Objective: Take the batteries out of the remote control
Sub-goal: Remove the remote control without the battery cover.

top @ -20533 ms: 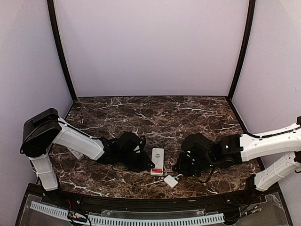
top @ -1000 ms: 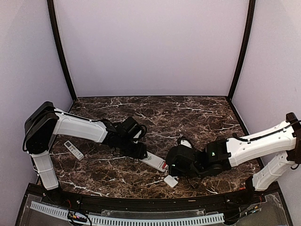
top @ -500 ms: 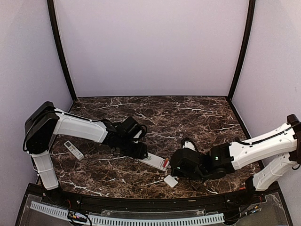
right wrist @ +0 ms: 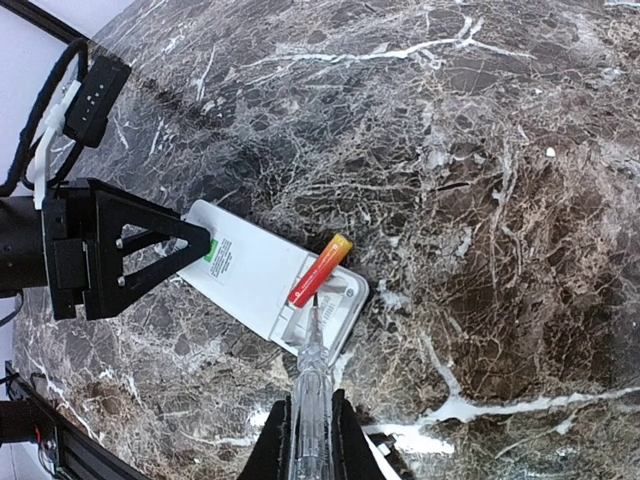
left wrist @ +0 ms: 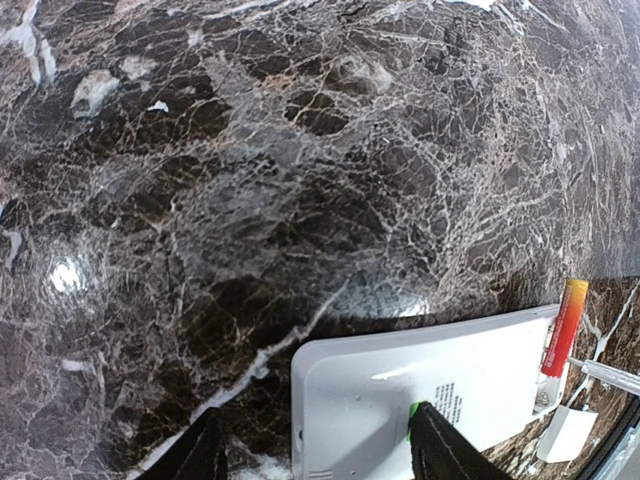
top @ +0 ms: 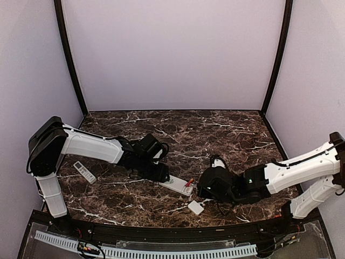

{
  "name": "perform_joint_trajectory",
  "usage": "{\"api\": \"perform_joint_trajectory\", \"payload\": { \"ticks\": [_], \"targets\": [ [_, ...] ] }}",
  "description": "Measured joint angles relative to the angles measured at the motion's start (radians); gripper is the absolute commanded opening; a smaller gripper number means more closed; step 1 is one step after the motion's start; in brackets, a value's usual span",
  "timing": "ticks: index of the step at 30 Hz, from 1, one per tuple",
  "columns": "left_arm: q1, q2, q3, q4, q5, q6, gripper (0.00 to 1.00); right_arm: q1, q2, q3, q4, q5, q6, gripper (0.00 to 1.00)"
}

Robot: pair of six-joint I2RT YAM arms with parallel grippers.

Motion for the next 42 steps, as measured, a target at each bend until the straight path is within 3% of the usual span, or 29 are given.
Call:
{"api": "perform_joint_trajectory", "payload": {
  "ticks": [21, 28, 37, 42],
  "targets": [
    [0.000, 0.000, 0.000, 0.000, 0.001, 0.000, 0.62, -0.043, -0.004, -0.002, 0.077, 0.000, -0.052, 0.00],
    [0.005, -0.030, 0.011, -0.053, -0.005, 0.016, 0.69, -0.045, -0.127, -0.002, 0.070, -0.035, -0.078, 0.00],
    [0.103, -0.327, 0.008, -0.088, -0.003, 0.021, 0.77, -0.069, -0.324, -0.024, 0.045, -0.084, -0.143, 0.00],
    [0.308, -0.525, -0.144, -0.097, 0.022, 0.012, 0.77, -0.076, -0.398, -0.084, 0.010, -0.087, -0.144, 0.00]
  ]
}}
